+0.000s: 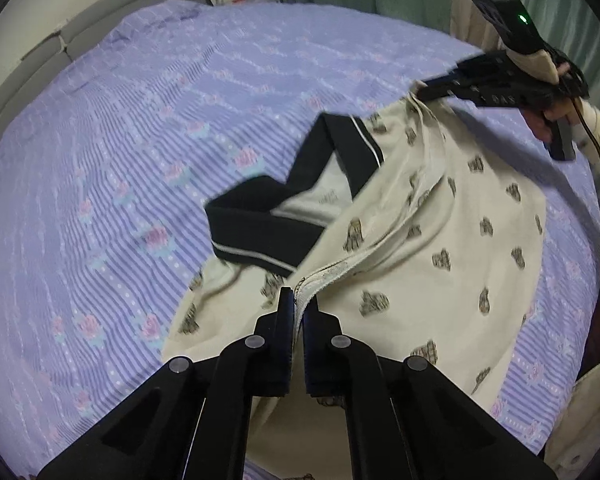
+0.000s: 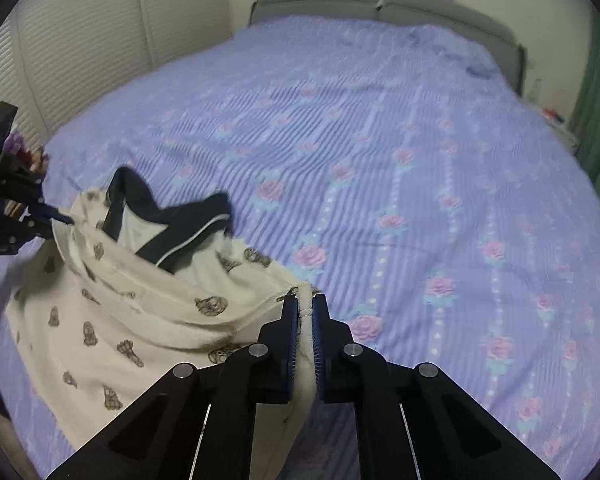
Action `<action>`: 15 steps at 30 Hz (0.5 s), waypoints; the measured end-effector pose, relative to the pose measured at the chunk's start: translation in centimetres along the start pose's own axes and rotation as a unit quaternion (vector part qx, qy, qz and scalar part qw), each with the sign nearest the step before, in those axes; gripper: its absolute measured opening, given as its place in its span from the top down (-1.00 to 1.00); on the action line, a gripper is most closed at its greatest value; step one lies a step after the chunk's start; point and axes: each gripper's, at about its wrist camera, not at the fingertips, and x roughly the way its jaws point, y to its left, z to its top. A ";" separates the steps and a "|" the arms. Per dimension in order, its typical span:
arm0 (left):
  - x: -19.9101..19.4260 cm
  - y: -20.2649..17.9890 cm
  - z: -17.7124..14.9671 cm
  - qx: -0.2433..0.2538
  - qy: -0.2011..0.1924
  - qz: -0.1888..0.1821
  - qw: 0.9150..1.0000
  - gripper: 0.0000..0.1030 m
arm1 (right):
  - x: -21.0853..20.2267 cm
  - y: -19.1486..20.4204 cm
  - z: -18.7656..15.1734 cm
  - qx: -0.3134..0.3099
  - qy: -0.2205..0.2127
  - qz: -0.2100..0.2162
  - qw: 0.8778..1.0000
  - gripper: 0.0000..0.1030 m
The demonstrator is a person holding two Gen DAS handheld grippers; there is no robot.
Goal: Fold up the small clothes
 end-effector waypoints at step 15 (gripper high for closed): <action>-3.4 2.8 -2.9 -0.102 -0.038 0.145 0.984 -0.22 | 0.6 -0.9 -1.4 0.112 0.008 -0.070 0.991 0.86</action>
